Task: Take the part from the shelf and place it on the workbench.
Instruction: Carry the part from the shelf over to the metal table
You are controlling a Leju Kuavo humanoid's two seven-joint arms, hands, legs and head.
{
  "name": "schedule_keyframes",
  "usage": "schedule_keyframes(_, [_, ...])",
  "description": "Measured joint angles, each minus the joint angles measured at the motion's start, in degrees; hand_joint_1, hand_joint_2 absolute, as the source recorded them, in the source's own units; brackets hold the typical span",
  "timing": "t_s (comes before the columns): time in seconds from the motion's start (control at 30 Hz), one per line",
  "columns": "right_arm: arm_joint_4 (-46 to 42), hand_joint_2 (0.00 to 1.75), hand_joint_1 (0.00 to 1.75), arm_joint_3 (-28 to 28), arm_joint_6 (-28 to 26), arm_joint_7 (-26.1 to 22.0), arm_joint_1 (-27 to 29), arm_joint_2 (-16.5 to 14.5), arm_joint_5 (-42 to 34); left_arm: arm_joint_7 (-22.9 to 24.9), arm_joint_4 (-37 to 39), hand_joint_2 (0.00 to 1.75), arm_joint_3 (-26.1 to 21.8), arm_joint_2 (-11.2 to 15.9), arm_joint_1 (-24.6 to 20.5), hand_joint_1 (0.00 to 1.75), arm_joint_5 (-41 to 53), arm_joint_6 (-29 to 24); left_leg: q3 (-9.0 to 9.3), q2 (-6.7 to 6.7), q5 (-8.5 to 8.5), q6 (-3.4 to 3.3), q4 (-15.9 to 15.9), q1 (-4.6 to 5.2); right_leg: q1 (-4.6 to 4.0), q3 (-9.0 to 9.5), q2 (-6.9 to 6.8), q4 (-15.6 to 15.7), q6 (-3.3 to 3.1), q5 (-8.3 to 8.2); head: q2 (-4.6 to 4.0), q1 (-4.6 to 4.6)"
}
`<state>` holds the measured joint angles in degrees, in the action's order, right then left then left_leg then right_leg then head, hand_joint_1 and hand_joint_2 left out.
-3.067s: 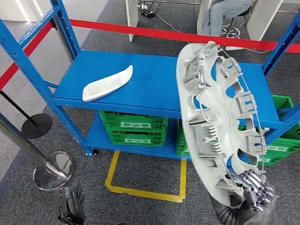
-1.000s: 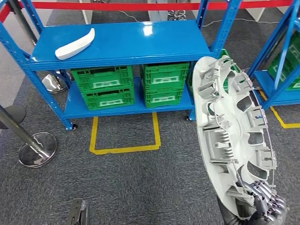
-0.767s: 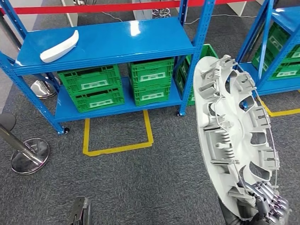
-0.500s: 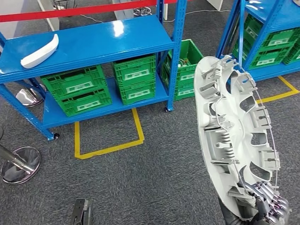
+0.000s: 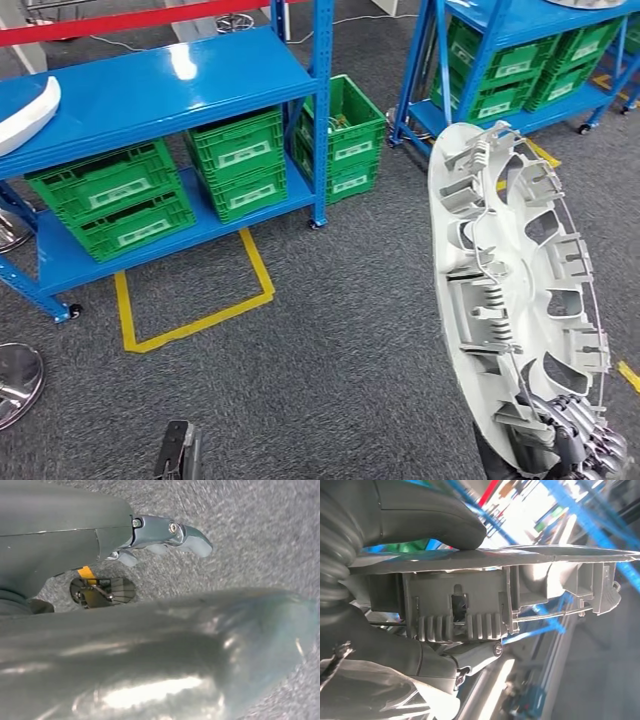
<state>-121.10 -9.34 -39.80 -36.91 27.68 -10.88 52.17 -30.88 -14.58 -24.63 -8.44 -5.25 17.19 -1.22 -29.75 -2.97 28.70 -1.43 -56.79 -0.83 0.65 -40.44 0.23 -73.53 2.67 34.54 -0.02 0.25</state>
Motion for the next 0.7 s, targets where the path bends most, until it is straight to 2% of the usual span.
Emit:
schedule_keyframes(0.03, [-0.03, 1.75, 1.75, 0.07, 0.0, -0.04, 0.06, -0.07, 0.0, 0.01, 0.0, 0.0, 0.0, -0.02, -0.06, 0.0, 0.02, 0.0, -0.03, -0.73, -0.08, 0.1, 0.0, -0.01, 0.09, 1.97, -0.38, 2.72, 0.04, -1.42, 0.0, -0.01])
schedule_keyframes(0.07, [-0.08, 1.75, 1.75, 0.13, 0.0, -0.08, 0.1, -0.13, 0.01, 0.01, 0.0, 0.0, 0.0, -0.04, -0.14, 0.0, 0.07, 0.0, 0.02, -1.37, -0.11, 0.24, -0.02, 0.01, 0.14, 4.73, -1.29, 6.94, 0.04, -3.15, 0.0, 0.0])
schedule_keyframes(0.1, [-0.14, 1.75, 1.75, 0.19, 0.0, -0.11, 0.12, -0.18, 0.01, 0.02, 0.0, 0.0, 0.0, -0.05, -0.21, 0.0, 0.13, 0.0, 0.05, -1.91, -0.1, 0.47, -0.08, 0.16, 0.01, 7.39, -2.76, 11.24, -0.04, -4.31, 0.0, 0.05])
schedule_keyframes(0.13, [-0.21, 1.75, 1.75, 0.24, 0.0, -0.15, 0.15, -0.25, 0.02, 0.04, 0.0, 0.0, 0.0, -0.04, -0.28, 0.0, 0.22, 0.0, 0.06, -2.37, -0.13, 0.78, -0.17, 0.33, -0.1, 9.3, -3.8, 14.43, -0.35, -5.05, 0.0, 0.0])
schedule_keyframes(0.17, [-0.28, 1.75, 1.75, 0.29, 0.0, -0.19, 0.19, -0.31, 0.03, 0.07, 0.0, 0.0, 0.0, -0.03, -0.34, 0.0, 0.36, 0.0, 0.05, -2.82, -0.18, 1.1, -0.26, 0.53, -0.24, 10.21, -4.54, 16.11, -0.72, -5.25, 0.0, -0.02])
schedule_keyframes(0.2, [-0.35, 1.75, 1.75, 0.35, 0.0, -0.22, 0.28, -0.38, 0.04, 0.11, 0.0, 0.0, -0.01, -0.02, -0.37, 0.0, 0.52, -0.04, 0.02, -3.29, -0.26, 1.43, -0.32, 0.65, -0.42, 10.23, -4.57, 16.49, -1.15, -5.14, 0.0, -0.05])
schedule_keyframes(0.23, [-0.43, 1.75, 1.75, 0.43, 0.0, -0.23, 0.41, -0.47, 0.06, 0.22, 0.0, 0.0, -0.01, -0.04, -0.44, 0.0, 0.67, -0.17, 0.05, -3.83, -0.33, 1.7, -0.35, 0.61, -0.43, 9.87, -3.82, 16.44, -1.65, -5.36, 0.0, -0.11])
schedule_keyframes(0.27, [-0.53, 1.75, 1.75, 0.51, 0.0, -0.23, 0.52, -0.62, 0.1, 0.39, 0.0, 0.0, -0.01, -0.1, -0.54, 0.0, 0.78, -0.43, 0.02, -3.72, -0.07, 2.04, -0.52, 0.48, -0.41, 9.67, -3.27, 16.46, -2.05, -5.55, 0.0, -0.1])
schedule_keyframes(0.3, [-0.66, 1.75, 1.75, 0.58, 0.0, -0.23, 0.57, -0.8, 0.14, 0.58, 0.0, 0.0, -0.02, -0.18, -0.64, 0.0, 0.85, -0.77, -0.23, -2.79, 0.72, 2.35, -1.22, 0.34, -0.37, 9.48, -2.66, 16.51, -2.51, -5.78, 0.0, -0.15])
schedule_keyframes(0.33, [-0.78, 1.75, 1.75, 0.66, 0.0, -0.24, 0.58, -0.96, 0.19, 0.81, 0.0, 0.0, -0.01, -0.26, -0.73, 0.0, 0.88, -1.13, -0.9, -1.38, 2.21, 2.58, -3.01, 0.23, -0.31, 9.34, -2.07, 16.59, -2.99, -6.06, 0.0, -0.19])
schedule_keyframes(0.4, [-0.94, 1.75, 1.75, 0.78, 0.0, -0.25, 0.62, -1.22, 0.21, 1.22, 0.0, 0.0, -0.02, -0.37, -0.72, 0.0, 1.08, -1.7, -3.68, 1.6, 6.37, 2.71, -10.02, 0.18, -0.42, 9.01, -0.79, 16.59, -3.75, -6.54, 0.0, -0.29])
schedule_keyframes(0.43, [-0.98, 1.75, 1.75, 0.89, 0.0, -0.28, 0.75, -1.35, 0.14, 1.4, 0.0, 0.0, -0.02, -0.39, -0.65, 0.0, 1.25, -1.89, -5.23, 2.18, 7.99, 2.63, -13.89, 0.21, -0.58, 8.81, -0.05, 16.55, -3.96, -6.7, 0.0, -0.29])
schedule_keyframes(0.47, [-1.05, 1.75, 1.75, 1.02, 0.0, -0.33, 0.96, -1.52, 0.03, 1.52, 0.0, 0.0, -0.04, -0.43, -0.59, 0.0, 1.44, -2.03, -6.24, 2.42, 8.61, 2.47, -16.45, 0.25, -0.77, 8.65, 0.75, 16.51, -4.09, -6.83, 0.0, -0.3])
schedule_keyframes(0.5, [-1.16, 1.75, 1.75, 1.2, 0.0, -0.37, 1.23, -1.74, -0.09, 1.6, 0.0, 0.0, -0.07, -0.48, -0.57, 0.0, 1.62, -2.11, -6.38, 2.54, 8.06, 2.23, -16.93, 0.32, -0.94, 8.56, 1.55, 16.44, -4.15, -6.91, 0.0, -0.28])
schedule_keyframes(0.53, [-1.34, 1.75, 1.75, 1.41, 0.0, -0.44, 1.54, -1.97, -0.18, 1.62, 0.0, 0.0, -0.1, -0.54, -0.56, 0.0, 1.72, -2.17, -5.52, 2.78, 6.43, 1.87, -15.13, 0.42, -1.1, 8.54, 2.36, 16.36, -4.16, -6.98, 0.0, -0.28])
schedule_keyframes(0.57, [-1.58, 1.75, 1.75, 1.65, 0.0, -0.5, 1.84, -2.2, -0.21, 1.65, 0.0, 0.0, -0.13, -0.63, -0.57, 0.0, 1.79, -2.21, -3.9, 3.49, 4.13, 1.38, -11.54, 0.57, -1.2, 8.53, 3.12, 16.27, -4.14, -7.02, 0.0, -0.29])
schedule_keyframes(0.63, [-2.07, 1.75, 1.75, 2.09, 0.0, -0.64, 2.32, -2.56, -0.25, 1.69, 0.0, 0.0, -0.27, -0.68, -0.55, 0.0, 1.87, -2.37, -0.85, 6.54, 0.83, 0.23, -4.53, 0.73, -1.15, 8.23, 4.49, 16.01, -3.89, -7.19, 0.0, -0.2])
schedule_keyframes(0.67, [-2.3, 1.75, 1.75, 2.26, 0.0, -0.7, 2.52, -2.71, -0.29, 1.76, 0.0, 0.0, -0.34, -0.74, -0.53, 0.0, 1.93, -2.54, -0.09, 7.68, 0.21, -0.17, -2.48, 0.84, -0.99, 7.86, 5.11, 15.89, -3.62, -7.36, 0.0, -0.28])
schedule_keyframes(0.7, [-2.56, 1.75, 1.75, 2.44, 0.0, -0.74, 2.77, -2.85, -0.34, 1.85, 0.0, 0.0, -0.4, -0.78, -0.52, 0.0, 2.03, -2.74, 0.1, 8.2, 0.29, -0.43, -1.62, 0.92, -0.81, 7.41, 5.74, 15.8, -3.23, -7.61, 0.0, -0.35])
